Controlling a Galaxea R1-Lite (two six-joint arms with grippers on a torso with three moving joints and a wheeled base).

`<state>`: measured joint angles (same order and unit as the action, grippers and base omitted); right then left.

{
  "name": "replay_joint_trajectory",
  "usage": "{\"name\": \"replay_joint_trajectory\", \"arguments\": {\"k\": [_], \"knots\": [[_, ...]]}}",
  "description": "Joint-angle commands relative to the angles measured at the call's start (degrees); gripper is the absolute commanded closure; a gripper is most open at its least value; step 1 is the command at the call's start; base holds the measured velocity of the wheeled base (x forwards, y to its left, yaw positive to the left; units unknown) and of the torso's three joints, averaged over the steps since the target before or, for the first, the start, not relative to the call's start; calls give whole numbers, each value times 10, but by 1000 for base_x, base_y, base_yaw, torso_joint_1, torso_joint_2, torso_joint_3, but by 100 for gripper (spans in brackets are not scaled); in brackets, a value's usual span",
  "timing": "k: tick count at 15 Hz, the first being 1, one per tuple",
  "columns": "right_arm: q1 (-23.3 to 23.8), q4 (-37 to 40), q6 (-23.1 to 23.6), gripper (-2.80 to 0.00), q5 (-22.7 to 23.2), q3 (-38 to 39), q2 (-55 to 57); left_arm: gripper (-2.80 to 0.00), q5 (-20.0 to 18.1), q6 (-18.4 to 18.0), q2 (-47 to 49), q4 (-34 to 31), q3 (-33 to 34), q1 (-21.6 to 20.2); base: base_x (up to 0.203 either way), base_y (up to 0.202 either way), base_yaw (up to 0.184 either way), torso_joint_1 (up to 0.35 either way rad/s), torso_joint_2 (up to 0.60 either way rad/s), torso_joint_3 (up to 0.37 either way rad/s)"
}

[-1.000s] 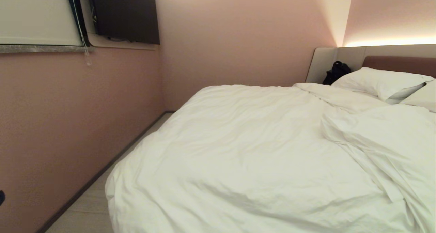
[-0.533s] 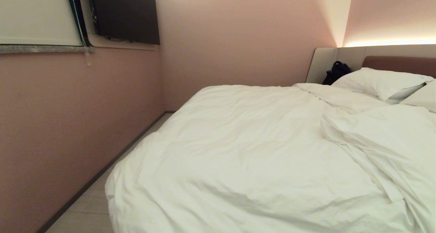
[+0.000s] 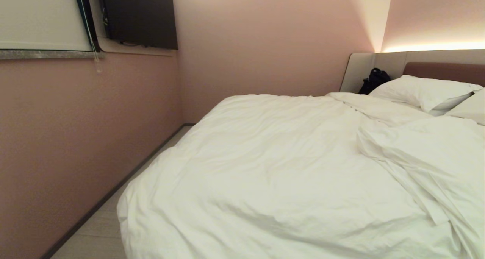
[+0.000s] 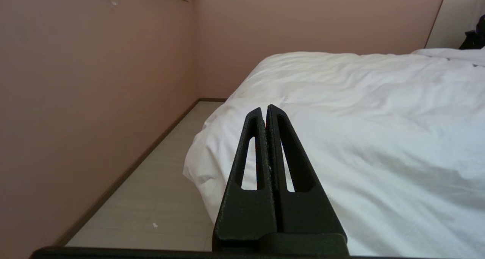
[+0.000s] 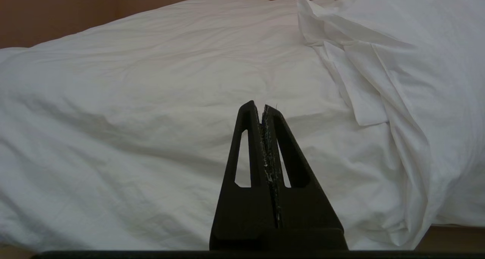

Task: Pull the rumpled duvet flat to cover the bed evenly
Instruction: Hold the folded corner of the quilt

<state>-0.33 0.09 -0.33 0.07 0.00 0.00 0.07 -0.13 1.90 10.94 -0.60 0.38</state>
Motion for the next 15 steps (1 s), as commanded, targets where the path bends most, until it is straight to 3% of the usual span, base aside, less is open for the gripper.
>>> {"name": "replay_joint_trajectory", "arguments": {"k": [1,9,15], "knots": [[0,0,0,0,0,0,0,0,1,-1,-19,-7,6,0,0,0,0,0,0,0],[0,0,0,0,0,0,0,0,5,-2,-19,-84,6,0,0,0,0,0,0,0],[0,0,0,0,0,0,0,0,-4,-45,-19,-88,6,0,0,0,0,0,0,0]]}}
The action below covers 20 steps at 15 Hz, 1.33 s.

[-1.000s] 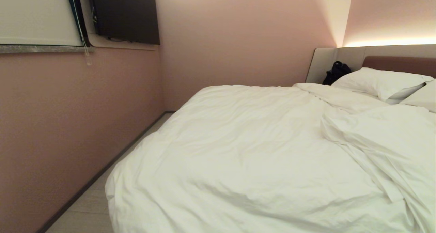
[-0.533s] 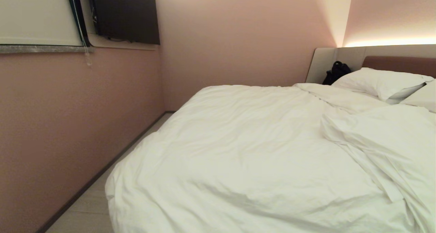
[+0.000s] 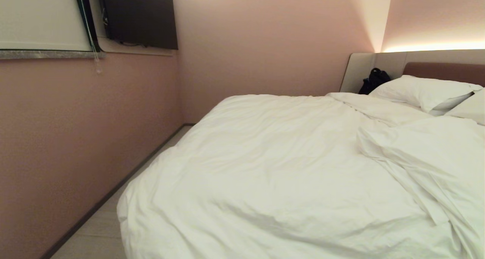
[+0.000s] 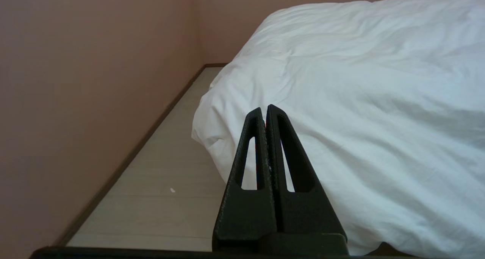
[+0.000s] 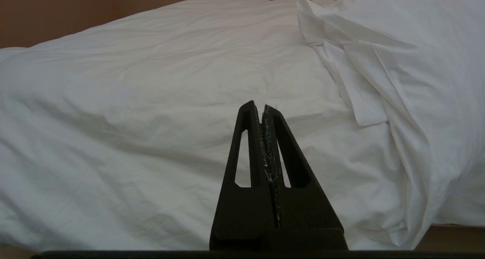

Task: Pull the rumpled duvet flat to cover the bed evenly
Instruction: Hold the folded corner of the quilt

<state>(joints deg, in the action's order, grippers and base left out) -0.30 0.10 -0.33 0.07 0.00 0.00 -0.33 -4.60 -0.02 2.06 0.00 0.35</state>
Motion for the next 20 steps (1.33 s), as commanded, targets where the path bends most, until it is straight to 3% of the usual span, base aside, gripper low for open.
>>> {"name": "replay_joint_trajectory", "arguments": {"k": [1,6,20], "knots": [[0,0,0,0,0,0,0,0,0,-1,0,0,0,0,0,0,0,0,0,0],[0,0,0,0,0,0,0,0,-2,2,0,-29,0,0,0,0,0,0,0,0],[0,0,0,0,0,0,0,0,-3,7,0,-29,0,0,0,0,0,0,0,0]]}}
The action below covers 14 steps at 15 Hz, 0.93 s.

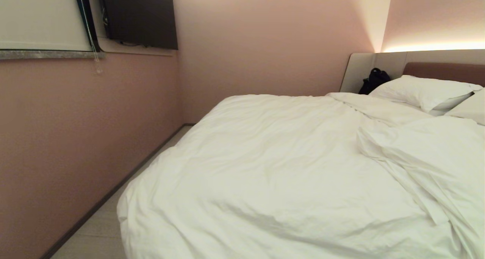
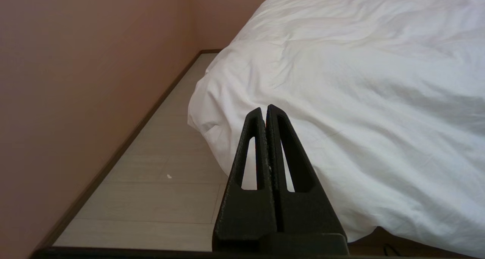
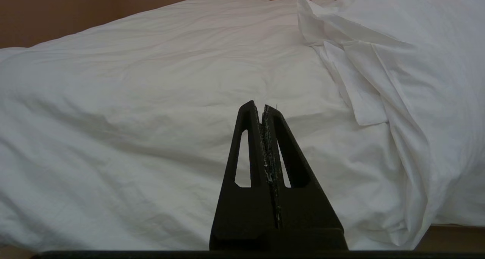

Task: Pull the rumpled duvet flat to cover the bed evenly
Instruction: Hold the folded corner of the quilt

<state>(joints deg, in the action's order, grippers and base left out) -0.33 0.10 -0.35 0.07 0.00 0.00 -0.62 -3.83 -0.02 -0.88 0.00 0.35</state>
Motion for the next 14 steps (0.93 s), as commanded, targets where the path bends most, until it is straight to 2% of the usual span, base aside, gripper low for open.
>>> {"name": "replay_joint_trajectory", "arguments": {"k": [1,8,14], "knots": [[0,0,0,0,0,0,0,0,0,0,0,0,0,0,0,0,0,0,0,0],[0,0,0,0,0,0,0,0,0,1,0,3,0,0,0,0,0,0,0,0],[0,0,0,0,0,0,0,0,-1,1,0,4,0,0,-175,0,0,4,1,3]]}}
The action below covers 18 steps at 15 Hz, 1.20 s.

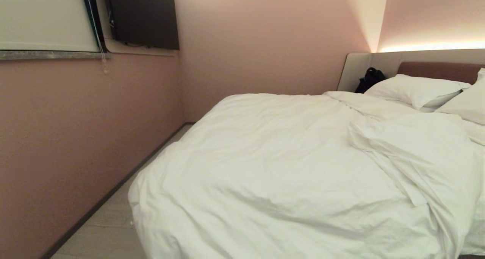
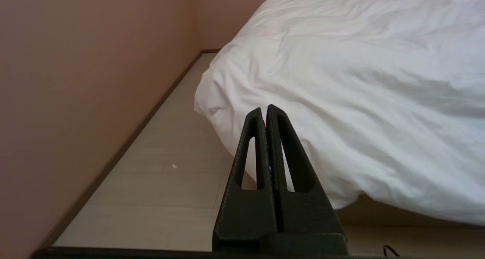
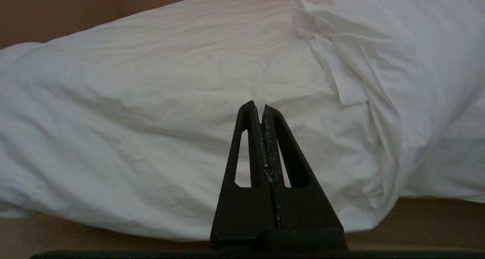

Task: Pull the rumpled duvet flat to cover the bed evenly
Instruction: Hold the folded corner of the quilt

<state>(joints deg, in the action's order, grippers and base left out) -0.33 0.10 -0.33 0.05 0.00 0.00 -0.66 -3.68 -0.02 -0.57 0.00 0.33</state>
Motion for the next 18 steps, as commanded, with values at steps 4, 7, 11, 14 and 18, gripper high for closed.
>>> {"name": "replay_joint_trajectory", "arguments": {"k": [4,7,11,14,18], "knots": [[0,0,0,0,0,0,0,0,0,-1,0,0,0,0,-74,0,0,-2,-1,1],[0,0,0,0,0,0,0,0,0,-1,0,0,0,0,0,0,0,0,0,0],[0,0,0,0,0,0,0,0,0,-1,0,0,0,0,-1,-16,2,-1,1,-1],[0,0,0,0,0,0,0,0,0,2,0,0,0,0,-1,-159,3,4,5,4],[0,0,0,0,0,0,0,0,0,2,0,0,0,0,0,-195,1,3,4,3]]}}
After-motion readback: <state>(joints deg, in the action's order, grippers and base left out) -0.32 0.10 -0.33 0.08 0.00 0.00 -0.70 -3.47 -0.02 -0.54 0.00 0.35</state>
